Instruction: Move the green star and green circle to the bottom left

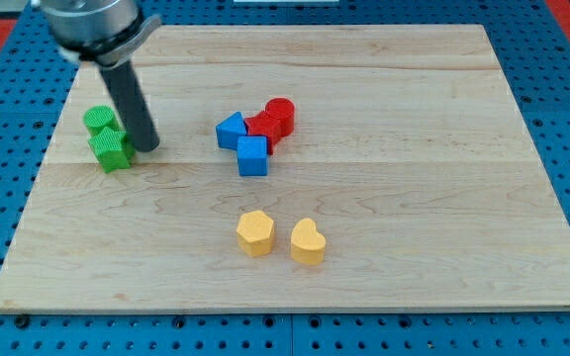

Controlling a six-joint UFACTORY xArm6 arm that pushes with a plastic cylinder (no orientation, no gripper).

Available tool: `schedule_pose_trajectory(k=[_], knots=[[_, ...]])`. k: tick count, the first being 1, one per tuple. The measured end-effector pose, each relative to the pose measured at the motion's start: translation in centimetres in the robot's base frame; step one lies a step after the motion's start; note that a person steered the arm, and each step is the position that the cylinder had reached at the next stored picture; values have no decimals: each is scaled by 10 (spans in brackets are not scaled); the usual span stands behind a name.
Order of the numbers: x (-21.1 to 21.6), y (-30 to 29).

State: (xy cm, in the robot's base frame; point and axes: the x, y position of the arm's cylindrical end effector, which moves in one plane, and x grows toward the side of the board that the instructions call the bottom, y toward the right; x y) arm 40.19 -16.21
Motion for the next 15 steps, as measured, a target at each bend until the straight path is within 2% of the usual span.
schedule_pose_trajectory(k=[2, 4, 6, 7, 8, 9, 10, 11, 13, 14, 15], knots=[[-77, -43], [-33, -31], [28, -61], [12, -15], [47, -28], [92, -65], [47, -48], [23, -87], [59, -101], [87, -87], [74, -34]])
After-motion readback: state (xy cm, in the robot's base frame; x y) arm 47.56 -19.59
